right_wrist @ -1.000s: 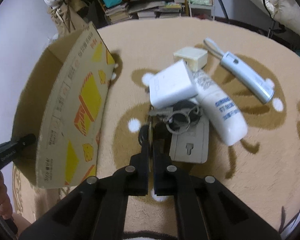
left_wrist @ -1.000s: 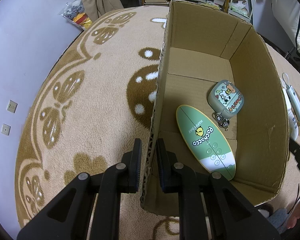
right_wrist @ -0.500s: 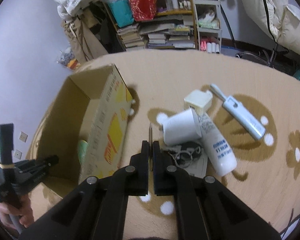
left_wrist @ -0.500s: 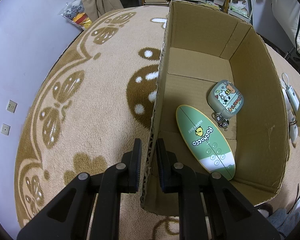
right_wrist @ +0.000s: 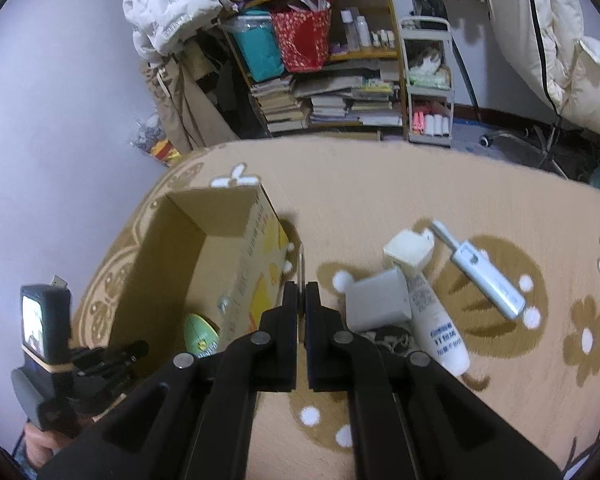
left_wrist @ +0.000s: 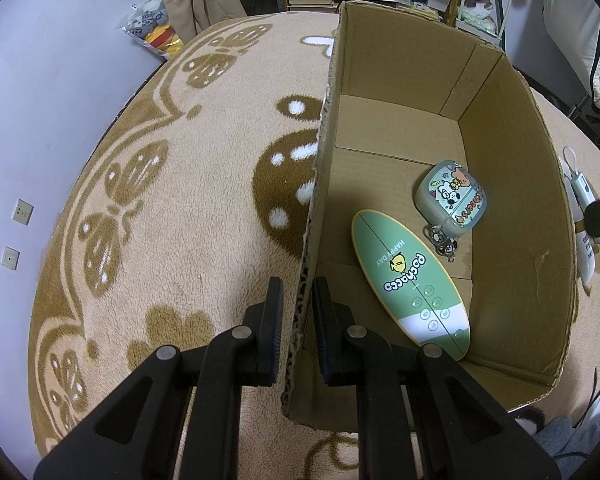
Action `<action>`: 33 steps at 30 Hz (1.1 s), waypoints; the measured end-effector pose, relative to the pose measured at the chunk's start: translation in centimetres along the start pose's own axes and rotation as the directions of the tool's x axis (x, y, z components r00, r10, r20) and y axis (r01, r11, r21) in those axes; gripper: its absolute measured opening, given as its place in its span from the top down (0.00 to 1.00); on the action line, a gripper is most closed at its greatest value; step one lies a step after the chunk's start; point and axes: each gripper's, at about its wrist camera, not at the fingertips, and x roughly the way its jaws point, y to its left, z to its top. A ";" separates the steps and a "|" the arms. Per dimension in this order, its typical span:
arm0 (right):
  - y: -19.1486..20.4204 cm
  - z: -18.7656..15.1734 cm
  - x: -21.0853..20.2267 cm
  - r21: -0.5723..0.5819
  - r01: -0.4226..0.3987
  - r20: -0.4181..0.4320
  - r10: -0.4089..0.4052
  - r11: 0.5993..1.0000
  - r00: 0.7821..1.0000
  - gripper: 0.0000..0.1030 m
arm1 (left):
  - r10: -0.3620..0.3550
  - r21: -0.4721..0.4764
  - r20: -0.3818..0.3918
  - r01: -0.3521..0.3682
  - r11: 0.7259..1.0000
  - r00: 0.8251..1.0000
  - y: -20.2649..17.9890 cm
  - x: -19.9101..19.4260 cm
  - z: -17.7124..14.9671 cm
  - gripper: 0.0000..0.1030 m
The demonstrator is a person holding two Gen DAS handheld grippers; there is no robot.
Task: Organize rigid objects
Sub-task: 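Grasp the key tag with the right tool and release it into the box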
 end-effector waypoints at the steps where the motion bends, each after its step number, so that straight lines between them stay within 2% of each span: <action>1: 0.2 0.4 -0.1 -0.004 -0.006 0.007 0.006 1.000 1.000 0.95 | 0.000 0.001 0.001 0.000 1.000 1.000 0.0 0.0 0.0 0.86; 10: 3.7 3.7 -2.2 -0.075 -0.065 0.074 0.071 0.995 0.995 0.95 | 0.000 0.000 0.000 0.000 1.000 1.000 0.1 0.0 0.1 0.86; 16: 6.5 4.8 -2.5 -0.117 -0.109 0.086 0.119 0.987 0.989 0.95 | 0.000 0.001 0.000 0.000 1.000 1.000 0.0 0.0 0.0 0.86; 25: 8.7 2.8 0.4 -0.142 -0.139 0.010 0.142 0.980 0.990 0.95 | 0.000 0.002 0.001 0.000 1.000 1.000 0.0 0.0 0.0 0.86; 33: 8.7 0.5 4.1 -0.147 -0.115 -0.089 0.103 0.982 0.991 0.95 | -0.006 -0.002 -0.002 0.006 1.000 1.000 0.0 0.0 0.0 0.86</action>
